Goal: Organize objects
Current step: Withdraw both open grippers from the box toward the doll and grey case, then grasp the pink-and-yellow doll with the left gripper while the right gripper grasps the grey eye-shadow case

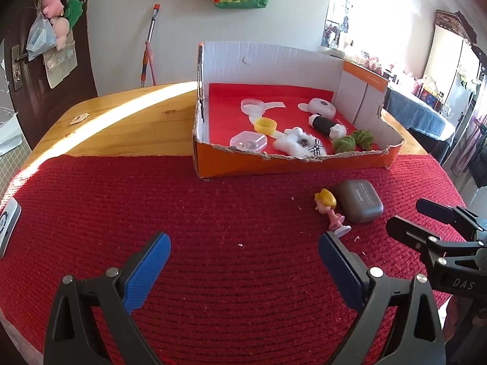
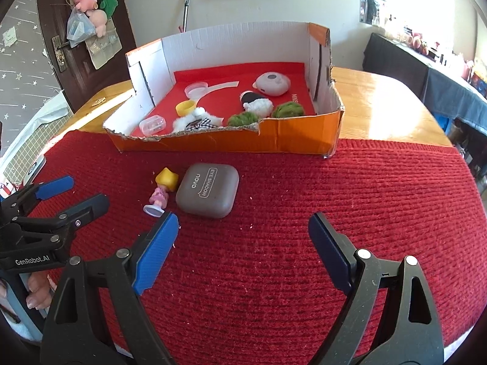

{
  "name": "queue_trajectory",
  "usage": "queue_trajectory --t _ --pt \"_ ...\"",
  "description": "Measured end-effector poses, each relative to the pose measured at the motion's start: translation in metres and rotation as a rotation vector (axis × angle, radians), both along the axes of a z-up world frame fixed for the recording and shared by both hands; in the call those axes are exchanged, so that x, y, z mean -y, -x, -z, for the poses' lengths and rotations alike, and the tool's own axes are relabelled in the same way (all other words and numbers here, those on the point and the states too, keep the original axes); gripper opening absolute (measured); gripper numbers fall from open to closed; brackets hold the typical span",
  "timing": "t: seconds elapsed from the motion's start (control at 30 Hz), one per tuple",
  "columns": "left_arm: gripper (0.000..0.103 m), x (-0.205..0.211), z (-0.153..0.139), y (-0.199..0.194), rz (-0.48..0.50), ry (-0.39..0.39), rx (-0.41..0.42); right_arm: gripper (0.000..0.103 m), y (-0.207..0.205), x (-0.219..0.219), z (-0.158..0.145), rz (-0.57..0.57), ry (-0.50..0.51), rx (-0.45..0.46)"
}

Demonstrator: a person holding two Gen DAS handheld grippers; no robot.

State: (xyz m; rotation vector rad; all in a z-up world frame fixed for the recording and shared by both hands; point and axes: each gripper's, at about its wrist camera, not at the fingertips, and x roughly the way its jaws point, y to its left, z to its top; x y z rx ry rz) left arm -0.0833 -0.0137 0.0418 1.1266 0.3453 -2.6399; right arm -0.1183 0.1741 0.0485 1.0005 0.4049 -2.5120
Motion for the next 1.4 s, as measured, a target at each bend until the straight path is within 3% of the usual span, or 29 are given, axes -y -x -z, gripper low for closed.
queue_trajectory --t 0.4,0.7,1.03,1.4 --pt "0.100 0.014 -0.003 -0.005 0.010 0.030 -0.005 0.088 0.018 0.019 0.009 -0.038 0.015 0.079" --pt "0.102 0.026 0.002 -0.006 0.042 0.000 0.013 0.088 0.029 0.034 0.017 -0.013 -0.039 0.070" --pt "0.102 0.002 0.005 0.010 0.119 -0.054 0.030 0.088 0.042 -0.011 0.006 0.076 -0.028 0.047" --pt "0.102 -0.036 0.011 0.043 0.161 -0.024 0.082 0.088 0.046 -0.034 -0.005 -0.008 0.005 0.053"
